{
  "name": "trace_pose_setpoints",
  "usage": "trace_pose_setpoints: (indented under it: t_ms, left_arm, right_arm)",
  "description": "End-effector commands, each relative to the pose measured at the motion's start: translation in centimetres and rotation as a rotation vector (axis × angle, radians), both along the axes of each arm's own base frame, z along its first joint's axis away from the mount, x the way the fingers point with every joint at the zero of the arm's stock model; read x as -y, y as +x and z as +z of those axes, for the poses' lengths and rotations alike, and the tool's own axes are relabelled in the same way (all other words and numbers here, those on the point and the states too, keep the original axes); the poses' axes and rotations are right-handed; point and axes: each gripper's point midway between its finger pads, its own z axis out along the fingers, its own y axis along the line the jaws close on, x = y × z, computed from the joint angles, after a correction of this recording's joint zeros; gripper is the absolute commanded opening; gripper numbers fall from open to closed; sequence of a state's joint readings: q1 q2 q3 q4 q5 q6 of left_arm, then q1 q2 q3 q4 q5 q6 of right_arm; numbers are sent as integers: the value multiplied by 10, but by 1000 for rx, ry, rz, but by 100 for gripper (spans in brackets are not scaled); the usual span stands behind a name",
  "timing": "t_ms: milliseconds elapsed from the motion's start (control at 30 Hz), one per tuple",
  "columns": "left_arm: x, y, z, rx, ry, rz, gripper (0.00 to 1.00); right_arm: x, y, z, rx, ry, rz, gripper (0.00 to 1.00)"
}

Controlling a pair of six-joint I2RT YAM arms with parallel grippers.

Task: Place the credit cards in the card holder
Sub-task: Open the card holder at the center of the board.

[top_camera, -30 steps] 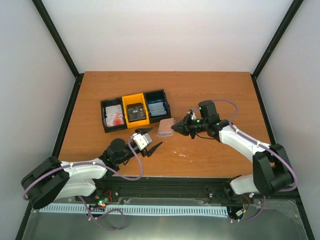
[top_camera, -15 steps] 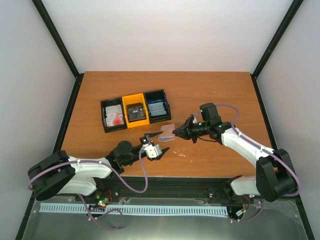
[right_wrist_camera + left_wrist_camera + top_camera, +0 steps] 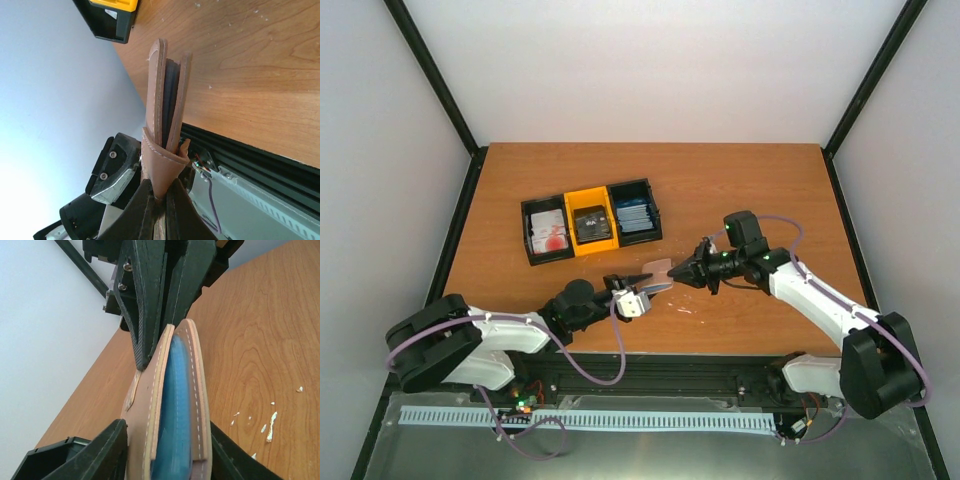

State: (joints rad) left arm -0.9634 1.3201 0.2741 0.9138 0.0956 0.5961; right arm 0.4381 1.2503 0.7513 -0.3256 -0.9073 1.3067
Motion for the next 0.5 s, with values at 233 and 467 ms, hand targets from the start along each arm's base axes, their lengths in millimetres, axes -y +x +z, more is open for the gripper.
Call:
trace_pose_setpoints:
  t_ms: [233,467]
  left_arm:
    - [17,15,22,47,-23,25,1]
    - [9,19,25,-250,-103,52,1]
  right_arm:
    - [-4,-8,11,21,24,34,66]
    - [10,32,23,494,-112,119,84]
